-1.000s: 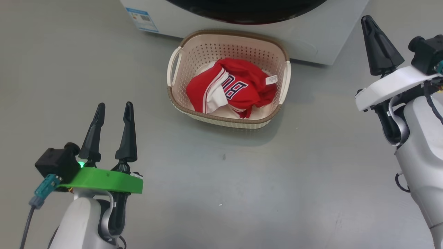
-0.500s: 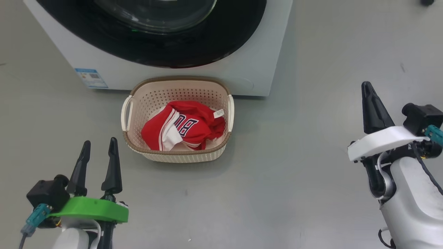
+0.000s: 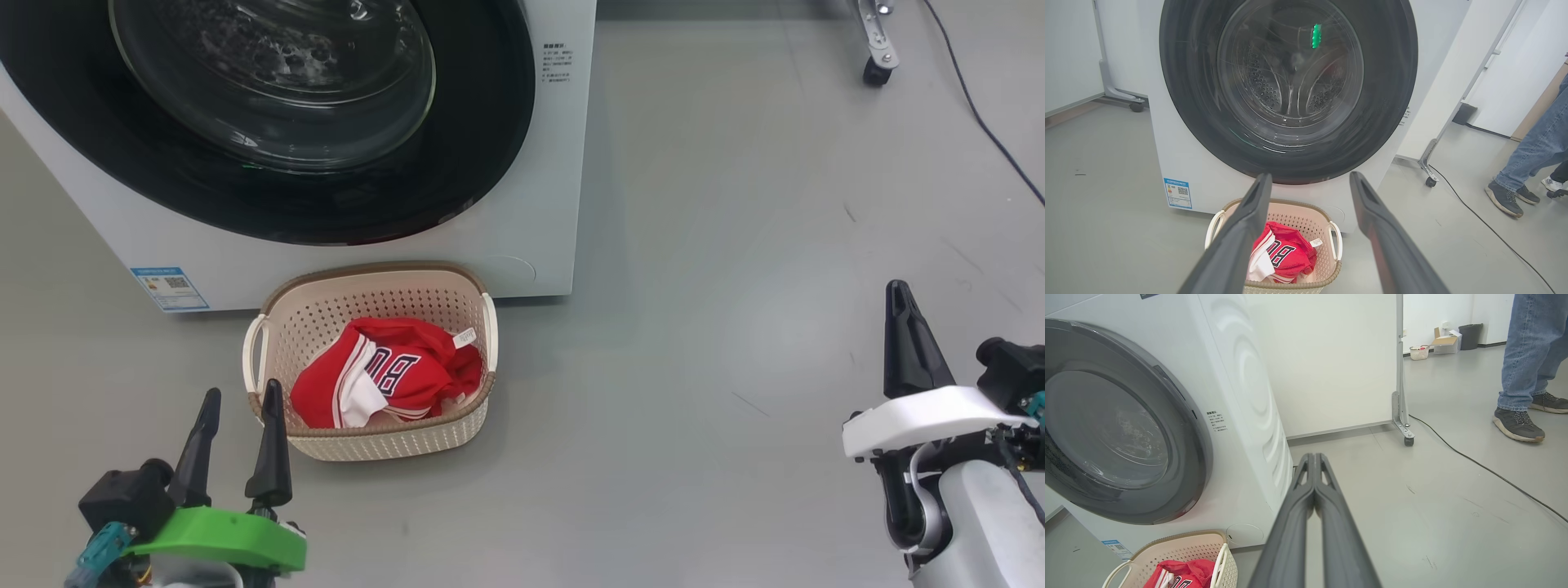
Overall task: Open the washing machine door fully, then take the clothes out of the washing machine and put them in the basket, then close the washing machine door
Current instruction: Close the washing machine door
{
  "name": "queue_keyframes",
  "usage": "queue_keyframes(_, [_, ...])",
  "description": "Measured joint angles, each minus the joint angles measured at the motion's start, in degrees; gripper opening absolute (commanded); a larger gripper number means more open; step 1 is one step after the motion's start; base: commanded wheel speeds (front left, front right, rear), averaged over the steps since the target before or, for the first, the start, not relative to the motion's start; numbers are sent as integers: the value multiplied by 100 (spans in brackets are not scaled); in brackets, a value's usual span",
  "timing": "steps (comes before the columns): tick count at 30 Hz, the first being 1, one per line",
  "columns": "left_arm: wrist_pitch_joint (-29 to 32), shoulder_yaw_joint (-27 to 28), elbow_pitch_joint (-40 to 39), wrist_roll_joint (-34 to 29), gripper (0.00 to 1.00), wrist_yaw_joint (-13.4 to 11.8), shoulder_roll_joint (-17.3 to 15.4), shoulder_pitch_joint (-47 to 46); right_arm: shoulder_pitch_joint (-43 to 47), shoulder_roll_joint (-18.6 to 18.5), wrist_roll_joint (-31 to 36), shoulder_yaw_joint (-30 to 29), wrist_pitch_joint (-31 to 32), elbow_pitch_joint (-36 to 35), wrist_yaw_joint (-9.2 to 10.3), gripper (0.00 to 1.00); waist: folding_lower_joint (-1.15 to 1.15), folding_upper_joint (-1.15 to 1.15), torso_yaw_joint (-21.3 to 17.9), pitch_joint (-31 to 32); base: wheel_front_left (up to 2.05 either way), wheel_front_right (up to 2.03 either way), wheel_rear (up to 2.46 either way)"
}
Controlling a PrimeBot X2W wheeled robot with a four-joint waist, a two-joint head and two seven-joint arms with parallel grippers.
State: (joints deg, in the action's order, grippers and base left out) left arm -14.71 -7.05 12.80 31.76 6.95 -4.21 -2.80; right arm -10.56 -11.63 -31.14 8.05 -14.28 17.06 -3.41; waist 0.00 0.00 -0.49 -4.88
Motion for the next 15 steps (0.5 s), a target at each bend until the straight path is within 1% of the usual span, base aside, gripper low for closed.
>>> queue_keyframes(2, [0, 18, 16, 0, 100, 0, 1, 24, 101, 73, 1, -32, 0, -90, -2, 0, 0, 0, -34, 48, 0, 0, 0])
queue_keyframes(3, [0, 19, 20, 0, 100, 0, 3, 51, 155, 107, 1, -63, 0, -143, -1, 44, 0, 0, -43, 66, 0, 0, 0])
queue_keyframes(4, [0, 34, 25, 0, 100, 0, 10, 73, 205, 135, 1, -115, 0, -201, -2, 100, 0, 0, -46, 77, 0, 0, 0])
queue_keyframes(7, [0, 120, 22, 1, 100, 0, 30, 89, 324, 164, 9, -255, 0, -341, -1, 100, 0, 0, -24, 84, 0, 0, 0])
queue_keyframes(11, [-1, 157, -65, 0, 100, 0, 44, 91, 467, 161, 231, -248, 0, -438, -3, 100, 0, 0, 22, 86, 0, 0, 0])
queue_keyframes(15, [0, 155, -68, 0, 100, 0, 90, 94, 542, 171, 290, -266, 0, -546, -4, 100, 0, 0, 71, 85, 0, 0, 0])
